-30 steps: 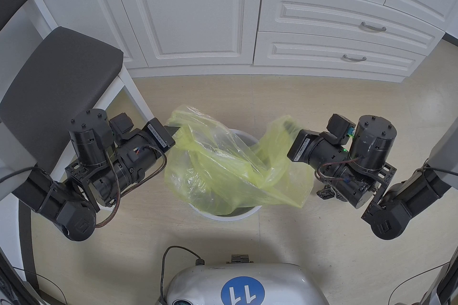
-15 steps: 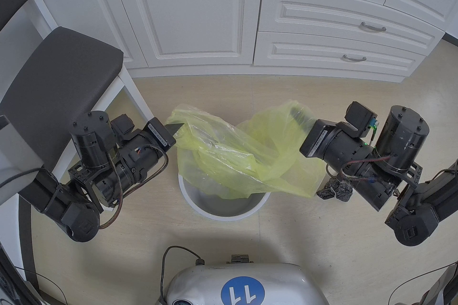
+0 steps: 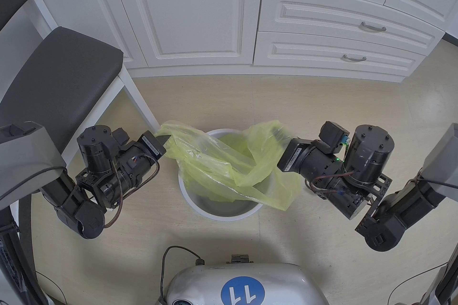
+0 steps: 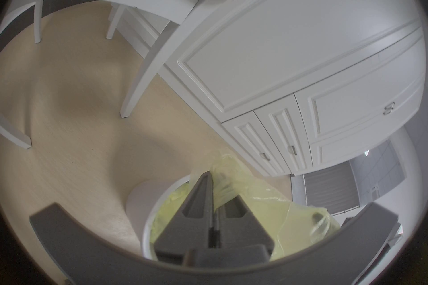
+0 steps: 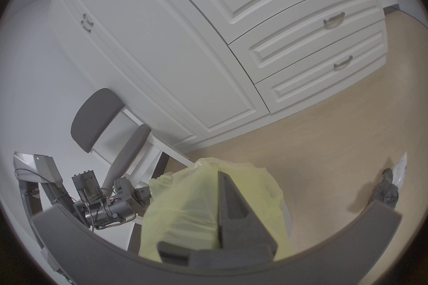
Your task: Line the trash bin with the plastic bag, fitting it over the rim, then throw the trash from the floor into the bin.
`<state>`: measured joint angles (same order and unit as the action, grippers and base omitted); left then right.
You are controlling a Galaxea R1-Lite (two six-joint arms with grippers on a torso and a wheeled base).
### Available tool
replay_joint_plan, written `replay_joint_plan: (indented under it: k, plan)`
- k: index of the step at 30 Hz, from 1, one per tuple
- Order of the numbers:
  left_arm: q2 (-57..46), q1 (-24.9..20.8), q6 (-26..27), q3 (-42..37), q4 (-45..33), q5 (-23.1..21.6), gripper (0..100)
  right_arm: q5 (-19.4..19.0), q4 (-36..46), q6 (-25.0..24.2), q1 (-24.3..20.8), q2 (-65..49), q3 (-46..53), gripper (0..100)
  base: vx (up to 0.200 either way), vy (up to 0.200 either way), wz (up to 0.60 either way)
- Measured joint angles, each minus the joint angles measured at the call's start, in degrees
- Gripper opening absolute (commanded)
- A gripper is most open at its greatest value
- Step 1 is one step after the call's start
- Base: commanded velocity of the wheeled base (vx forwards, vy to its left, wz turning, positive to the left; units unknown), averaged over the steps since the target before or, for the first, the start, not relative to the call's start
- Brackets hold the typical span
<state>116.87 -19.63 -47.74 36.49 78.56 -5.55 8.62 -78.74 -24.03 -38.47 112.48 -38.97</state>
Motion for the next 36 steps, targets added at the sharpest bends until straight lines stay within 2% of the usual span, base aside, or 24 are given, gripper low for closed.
replay_joint_plan:
  k: [5,10,18,23,31,36]
  plan:
    - [0.2,1.4,3.9,-2.3,-0.4,-4.9,0,-0.2,-1.2,-1.0,1.4,3.1,-1.8,0,0.0,0.0,0.0]
    - [0.1,2.3,11.9,-3.2,-3.4,-5.4,0,-0.8,-0.7,0.3,5.1,3.6,-2.3,0,0.0,0.0,0.0]
    - [-1.7,2.8,24.3,-3.7,-9.1,3.4,0,-4.1,6.0,6.4,12.5,-0.6,-1.0,0,0.0,0.0,0.0]
    - [-3.6,2.6,30.7,-5.3,-9.0,7.2,0,-4.6,11.7,13.7,15.4,-3.4,0.6,0,0.0,0.0,0.0]
    - [-6.0,1.3,33.7,-8.9,-8.7,8.1,0,-4.7,13.2,21.1,16.2,-5.4,5.7,0,0.0,0.0,0.0]
    - [-8.2,0.5,38.5,-12.6,-10.5,6.7,0,-4.7,14.7,25.9,15.5,-7.1,9.7,0,0.0,0.0,0.0]
